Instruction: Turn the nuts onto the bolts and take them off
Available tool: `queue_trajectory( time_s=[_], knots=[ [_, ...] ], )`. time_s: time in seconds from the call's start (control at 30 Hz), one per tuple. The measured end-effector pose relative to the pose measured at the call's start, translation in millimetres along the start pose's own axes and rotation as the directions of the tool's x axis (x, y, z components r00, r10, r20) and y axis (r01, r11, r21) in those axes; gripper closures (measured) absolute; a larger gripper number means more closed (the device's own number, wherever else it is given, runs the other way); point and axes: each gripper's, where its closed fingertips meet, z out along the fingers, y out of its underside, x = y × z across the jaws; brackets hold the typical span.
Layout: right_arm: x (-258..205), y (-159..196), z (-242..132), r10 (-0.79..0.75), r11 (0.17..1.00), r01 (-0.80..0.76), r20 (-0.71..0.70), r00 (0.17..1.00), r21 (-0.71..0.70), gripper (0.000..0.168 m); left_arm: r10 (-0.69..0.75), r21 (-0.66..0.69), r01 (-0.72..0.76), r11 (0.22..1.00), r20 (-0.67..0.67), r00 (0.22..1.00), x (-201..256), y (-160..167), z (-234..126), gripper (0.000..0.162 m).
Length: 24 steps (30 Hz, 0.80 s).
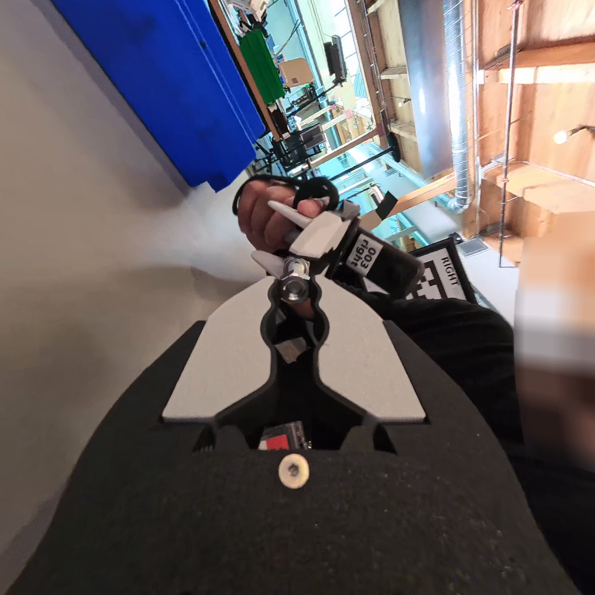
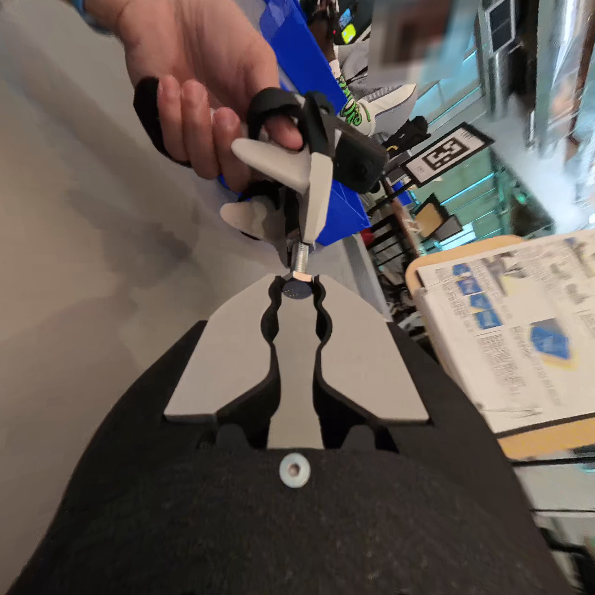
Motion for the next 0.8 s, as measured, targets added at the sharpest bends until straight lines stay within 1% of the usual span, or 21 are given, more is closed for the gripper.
queue_trajectory(
  time_s=[0.1, 0.13, 0.17, 0.2, 0.23, 0.27, 0.3, 0.37, 0.43, 0.53, 0.63, 0.67, 0.73, 0.8],
  knots=[
    [5, -3, -2, 0.192, 0.98, -0.194, 0.053, 0.98, 0.048, 0.149, 0.11, 0.014, -0.11, 0.994, 0.01, 0.994, 8, -6, 2, 0.145],
    [8, -6, -4, 0.252, 0.964, -0.256, 0.07, 0.965, 0.065, 0.149, 0.145, 0.017, -0.145, 0.989, -0.001, 0.989, 13, -7, 3, 0.137],
    [9, -8, -4, 0.315, 0.944, -0.322, 0.089, 0.945, 0.077, 0.15, 0.167, 0.021, -0.166, 0.986, -0.022, 0.986, 18, -8, 3, 0.121],
    [10, -11, -4, 0.382, 0.915, -0.393, 0.121, 0.916, 0.087, 0.15, 0.189, 0.03, -0.188, 0.982, -0.034, 0.981, 23, -10, 4, 0.1],
    [11, -13, -3, 0.455, 0.876, -0.472, 0.161, 0.876, 0.094, 0.15, 0.227, 0.034, -0.226, 0.973, -0.029, 0.973, 25, -11, 3, 0.09],
    [11, -15, -2, 0.524, 0.829, -0.55, 0.203, 0.828, 0.102, 0.15, 0.29, 0.033, -0.29, 0.957, -0.006, 0.957, 25, -12, 3, 0.088],
    [12, -17, -2, 0.587, 0.773, -0.625, 0.248, 0.77, 0.109, 0.15, 0.369, 0.026, -0.37, 0.929, 0.035, 0.929, 24, -12, 1, 0.087],
    [16, -21, -3, 0.7, 0.624, -0.772, 0.353, 0.621, 0.119, 0.15, 0.531, -0.031, -0.533, 0.846, 0.143, 0.835, 15, -11, -3, 0.089],
    [19, -20, -3, 0.779, 0.446, -0.891, 0.457, 0.43, 0.08, 0.15, 0.652, -0.087, -0.65, 0.755, 0.193, 0.733, 14, -7, -7, 0.094],
    [17, -20, -1, 0.798, 0.181, -0.982, 0.592, 0.111, -0.059, 0.15, 0.778, -0.163, -0.766, 0.622, 0.237, 0.582, 16, -4, -8, 0.1],
    [14, -23, -2, 0.733, -0.015, -0.98, 0.664, -0.146, -0.199, 0.15, 0.852, -0.222, -0.834, 0.506, 0.278, 0.443, 19, -4, -8, 0.107],
    [14, -25, -3, 0.701, -0.063, -0.971, 0.683, -0.206, -0.229, 0.15, 0.866, -0.247, -0.841, 0.481, 0.282, 0.412, 18, -3, -8, 0.109],
    [15, -27, -3, 0.653, -0.137, -0.953, 0.699, -0.292, -0.271, 0.15, 0.883, -0.293, -0.844, 0.448, 0.29, 0.368, 13, 0, -7, 0.112],
    [13, -31, -5, 0.608, -0.16, -0.935, 0.714, -0.346, -0.316, 0.15, 0.896, -0.311, -0.853, 0.418, 0.295, 0.331, 12, 1, -6, 0.122]
  ],
)
